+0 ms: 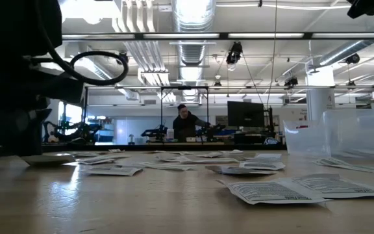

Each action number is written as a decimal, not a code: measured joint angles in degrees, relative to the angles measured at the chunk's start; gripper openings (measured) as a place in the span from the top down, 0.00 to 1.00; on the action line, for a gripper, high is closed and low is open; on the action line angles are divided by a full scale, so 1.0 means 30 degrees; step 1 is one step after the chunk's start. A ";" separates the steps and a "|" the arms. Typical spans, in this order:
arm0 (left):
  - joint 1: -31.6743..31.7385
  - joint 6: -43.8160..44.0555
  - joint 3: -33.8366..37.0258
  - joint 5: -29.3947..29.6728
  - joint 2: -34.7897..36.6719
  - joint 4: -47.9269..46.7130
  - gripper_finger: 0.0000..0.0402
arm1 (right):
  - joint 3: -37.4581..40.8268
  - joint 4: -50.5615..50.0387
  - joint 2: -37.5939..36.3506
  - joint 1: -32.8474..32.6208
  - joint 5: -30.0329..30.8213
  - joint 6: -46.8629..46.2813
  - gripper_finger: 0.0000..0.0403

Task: Pick & Place First Aid Supplies
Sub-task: Put the towelette pack into the top bin

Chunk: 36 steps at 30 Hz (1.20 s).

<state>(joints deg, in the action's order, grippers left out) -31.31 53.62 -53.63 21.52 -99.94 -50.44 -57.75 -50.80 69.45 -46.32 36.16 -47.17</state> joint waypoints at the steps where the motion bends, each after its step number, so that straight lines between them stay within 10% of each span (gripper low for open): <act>1: 0.0000 -0.0067 -0.0013 0.0000 0.0006 0.0093 1.00 | 0.0236 0.0486 0.0000 0.0065 0.0001 0.0268 0.84; 20: 0.0022 -0.1601 -0.0014 -0.0096 -0.0030 0.5513 1.00 | 0.5973 1.4881 0.0000 0.2066 -0.0742 0.4781 0.83; 36: 0.0036 -0.0588 -0.0006 -0.0542 -0.0096 0.9442 1.00 | 0.5505 1.7156 0.1771 0.3431 -0.1084 0.8325 0.82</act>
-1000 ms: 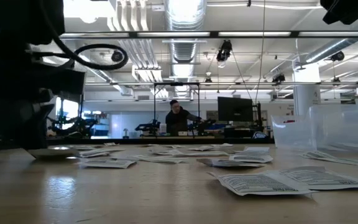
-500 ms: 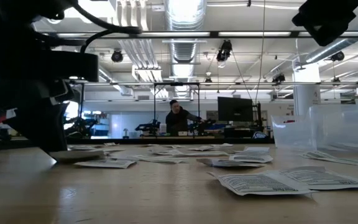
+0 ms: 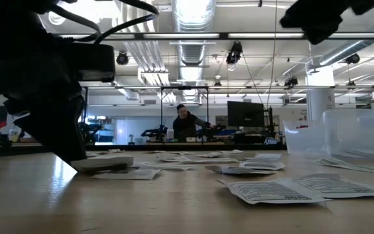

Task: Pick & Place First Aid Supplies
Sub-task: Put the towelette pack into the top bin

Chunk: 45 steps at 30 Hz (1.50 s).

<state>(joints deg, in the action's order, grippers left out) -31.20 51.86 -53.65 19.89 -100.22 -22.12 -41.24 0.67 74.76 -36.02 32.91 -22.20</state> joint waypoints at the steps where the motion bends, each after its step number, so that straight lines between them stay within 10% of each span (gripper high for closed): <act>1: 0.0000 0.0365 0.0000 -0.0011 0.0000 0.0086 1.00 | -0.0074 -0.0114 0.0371 0.0168 0.0008 0.0131 0.82; 45: 0.0248 0.0693 -0.0435 0.1186 -0.0058 0.3060 1.00 | -0.7893 0.0717 1.1390 0.4285 -0.9935 1.3800 0.75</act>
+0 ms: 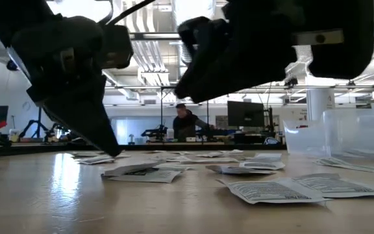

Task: Pick & Place First Aid Supplies
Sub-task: Put the towelette pack into the top bin

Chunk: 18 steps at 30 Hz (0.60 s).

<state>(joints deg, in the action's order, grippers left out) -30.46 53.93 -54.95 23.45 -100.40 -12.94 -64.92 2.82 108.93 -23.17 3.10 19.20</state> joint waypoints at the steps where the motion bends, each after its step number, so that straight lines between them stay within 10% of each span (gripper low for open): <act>1: 0.0000 0.0080 0.0115 -0.0002 0.0000 -0.0008 1.00 | -0.0120 -0.0122 0.0182 0.0061 -0.0056 0.0292 0.75; 18: 0.0051 0.0497 0.1069 -0.0004 0.0000 0.0390 1.00 | -0.3670 -0.0950 0.4905 0.0616 0.0045 0.2150 0.75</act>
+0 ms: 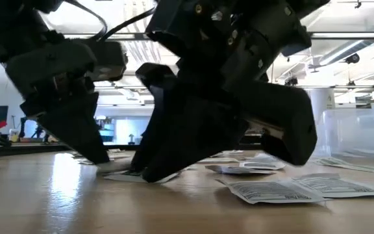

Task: Pick & Place First Aid Supplies
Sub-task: Put the towelette pack into the top bin

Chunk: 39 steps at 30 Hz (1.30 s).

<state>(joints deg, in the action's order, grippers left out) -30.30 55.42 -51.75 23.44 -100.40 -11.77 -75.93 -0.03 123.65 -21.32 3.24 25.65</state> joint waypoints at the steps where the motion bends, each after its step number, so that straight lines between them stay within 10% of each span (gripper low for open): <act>1: 0.0000 0.0087 0.0155 0.0016 0.0000 0.0074 1.00 | -0.0058 -0.0207 0.0003 -0.0001 0.0037 -0.0001 0.75; 39: 0.0015 0.1581 0.1122 -0.0126 -0.0015 0.2561 1.00 | 0.0351 -0.0890 -0.0879 0.1090 0.0922 -0.0052 0.79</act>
<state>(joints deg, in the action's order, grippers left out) -30.26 60.17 -48.38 23.06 -100.44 -4.08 -74.87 -2.70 121.01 -18.05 6.00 25.50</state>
